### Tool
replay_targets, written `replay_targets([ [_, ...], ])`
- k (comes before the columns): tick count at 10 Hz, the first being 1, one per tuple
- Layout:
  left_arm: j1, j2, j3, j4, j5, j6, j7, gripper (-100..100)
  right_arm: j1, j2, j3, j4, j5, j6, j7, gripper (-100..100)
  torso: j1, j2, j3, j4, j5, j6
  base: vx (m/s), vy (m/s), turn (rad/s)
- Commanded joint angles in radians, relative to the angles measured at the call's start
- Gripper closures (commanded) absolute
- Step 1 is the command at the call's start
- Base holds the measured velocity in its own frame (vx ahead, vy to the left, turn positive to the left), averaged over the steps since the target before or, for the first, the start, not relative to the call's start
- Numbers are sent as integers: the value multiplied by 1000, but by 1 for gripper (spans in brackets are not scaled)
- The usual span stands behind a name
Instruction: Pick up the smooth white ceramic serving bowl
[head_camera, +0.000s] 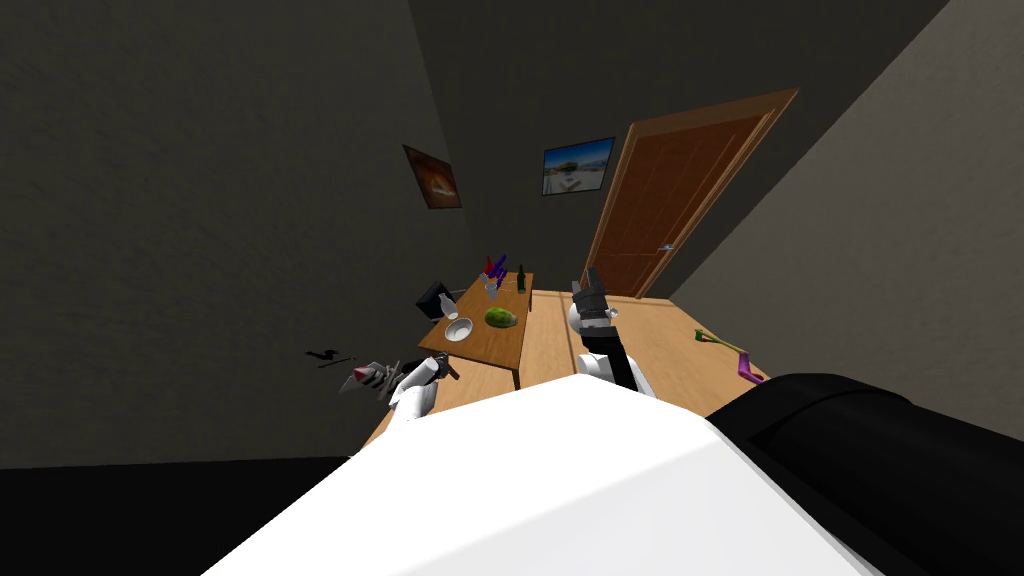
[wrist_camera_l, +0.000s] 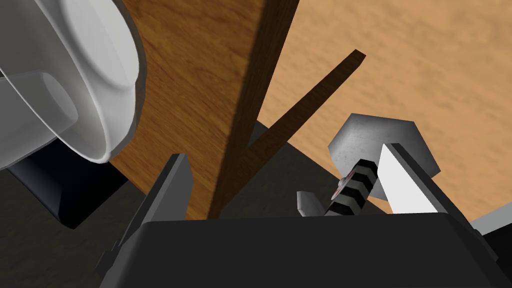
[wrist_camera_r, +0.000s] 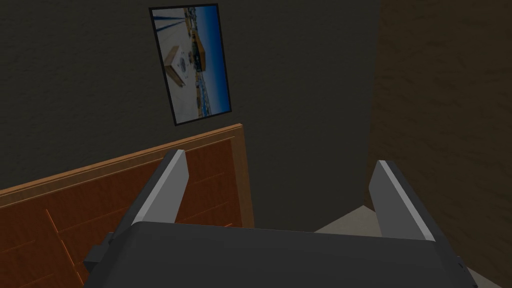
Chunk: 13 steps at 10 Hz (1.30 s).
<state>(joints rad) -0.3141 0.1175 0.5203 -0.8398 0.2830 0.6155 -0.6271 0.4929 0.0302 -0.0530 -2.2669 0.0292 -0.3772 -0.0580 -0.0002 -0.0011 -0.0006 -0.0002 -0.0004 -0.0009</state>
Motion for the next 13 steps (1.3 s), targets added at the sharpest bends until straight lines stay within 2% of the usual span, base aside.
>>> replay_targets([
  [1,-6,6,-50,14,8,-13,23,-100,0,0,0,0,0,0,0,0,0,0,0,0,0,0,-3,-11,74],
  [2,-6,6,-59,14,8,-13,23,-100,0,0,0,0,0,0,0,0,0,0,0,0,0,0,-1,1,31],
  [3,-18,21,-99,46,29,-38,64,-100,0,0,0,0,0,0,0,0,0,0,0,0,0,0,-2,-13,41],
  [4,-18,21,-128,46,29,-38,64,-100,0,0,0,0,0,0,0,0,0,0,0,0,0,0,-2,-15,42],
  [5,-30,35,-159,78,50,-63,105,-100,0,0,0,0,0,0,0,0,0,0,0,0,0,0,-3,-24,67],
  [7,-30,35,-212,78,50,-63,105,-100,0,0,0,0,0,0,0,0,-1,0,0,0,0,0,-2,-12,44],
  [13,-30,35,-212,78,50,-63,105,-100,0,0,0,0,0,0,0,0,2,0,0,0,0,0,0,9,3],
])
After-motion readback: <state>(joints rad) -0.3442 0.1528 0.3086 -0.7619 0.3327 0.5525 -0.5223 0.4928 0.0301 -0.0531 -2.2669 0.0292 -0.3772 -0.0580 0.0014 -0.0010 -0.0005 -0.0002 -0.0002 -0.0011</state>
